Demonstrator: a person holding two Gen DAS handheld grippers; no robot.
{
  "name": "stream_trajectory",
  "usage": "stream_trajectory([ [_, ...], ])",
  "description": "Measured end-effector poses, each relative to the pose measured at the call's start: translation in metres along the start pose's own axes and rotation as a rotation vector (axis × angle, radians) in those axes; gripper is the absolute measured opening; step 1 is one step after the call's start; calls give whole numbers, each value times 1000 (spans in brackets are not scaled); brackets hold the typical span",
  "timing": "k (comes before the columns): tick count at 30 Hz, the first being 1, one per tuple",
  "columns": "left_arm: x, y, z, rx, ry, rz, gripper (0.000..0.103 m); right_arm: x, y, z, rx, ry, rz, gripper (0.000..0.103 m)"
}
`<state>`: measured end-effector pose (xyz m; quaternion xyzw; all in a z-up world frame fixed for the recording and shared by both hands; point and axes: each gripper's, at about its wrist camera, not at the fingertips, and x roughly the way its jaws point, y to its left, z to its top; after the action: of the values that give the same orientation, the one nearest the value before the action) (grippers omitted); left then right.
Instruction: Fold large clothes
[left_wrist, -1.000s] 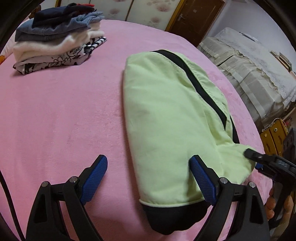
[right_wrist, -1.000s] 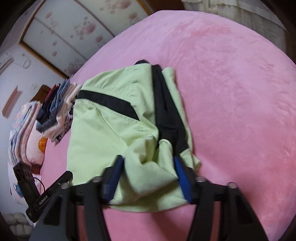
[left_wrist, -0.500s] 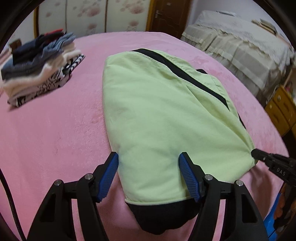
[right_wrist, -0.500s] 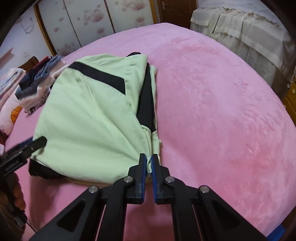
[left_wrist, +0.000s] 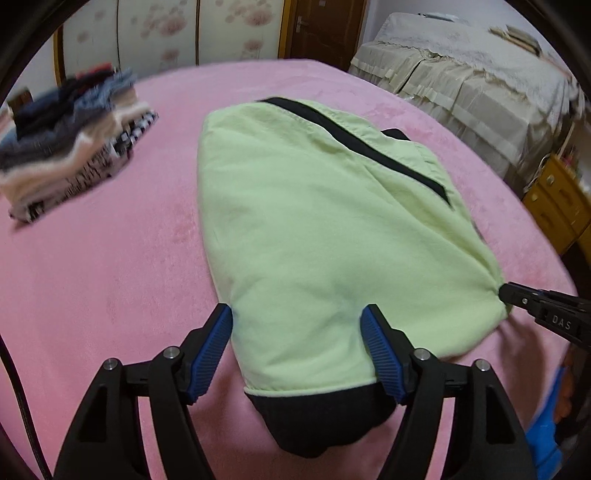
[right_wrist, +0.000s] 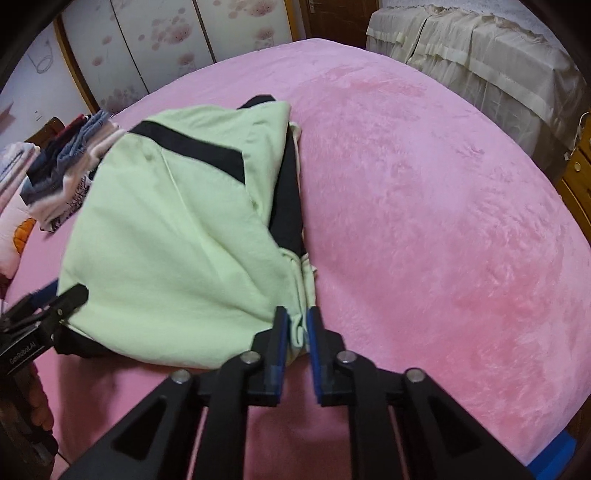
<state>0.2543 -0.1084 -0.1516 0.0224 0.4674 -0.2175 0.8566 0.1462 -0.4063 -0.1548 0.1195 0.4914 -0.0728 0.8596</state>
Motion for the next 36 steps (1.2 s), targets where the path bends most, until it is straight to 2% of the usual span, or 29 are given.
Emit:
stream_trajectory([
  [2, -6, 9, 6, -46, 25, -58, 72, -12, -2, 10, 3, -12, 16, 24],
  [5, -18, 27, 19, -124, 3, -130, 72, -26, -5, 37, 4, -54, 71, 34],
  [8, -20, 45, 38, -170, -29, -117, 74, -25, 0, 64, -7, -83, 97, 36],
  [11, -9, 61, 60, -202, -44, -109, 74, -1, 7, 99, -29, -77, 112, 36],
  [15, 21, 79, 85, -246, -3, -114, 74, 41, 15, 134, -28, -16, 114, 36],
  [17, 35, 84, 92, -259, 17, -119, 74, 59, 18, 147, -29, 5, 105, 36],
  [22, 58, 86, 97, -264, 52, -152, 74, 85, 22, 162, -15, 34, 152, 36],
  [23, 61, 85, 97, -263, 52, -154, 73, 87, 24, 162, -36, 24, 149, 35],
  [25, 64, 82, 99, -260, 48, -162, 71, 88, 31, 161, -98, 1, 103, 3],
  [30, 65, 65, 105, -203, 33, -134, 66, 77, 33, 159, -187, -74, -65, 1],
  [34, 76, 53, 103, -136, 41, -60, 65, 103, 22, 153, -165, -20, -91, 1],
  [36, 80, 52, 102, -121, 49, -52, 65, 116, 18, 150, -169, 3, -104, 1],
])
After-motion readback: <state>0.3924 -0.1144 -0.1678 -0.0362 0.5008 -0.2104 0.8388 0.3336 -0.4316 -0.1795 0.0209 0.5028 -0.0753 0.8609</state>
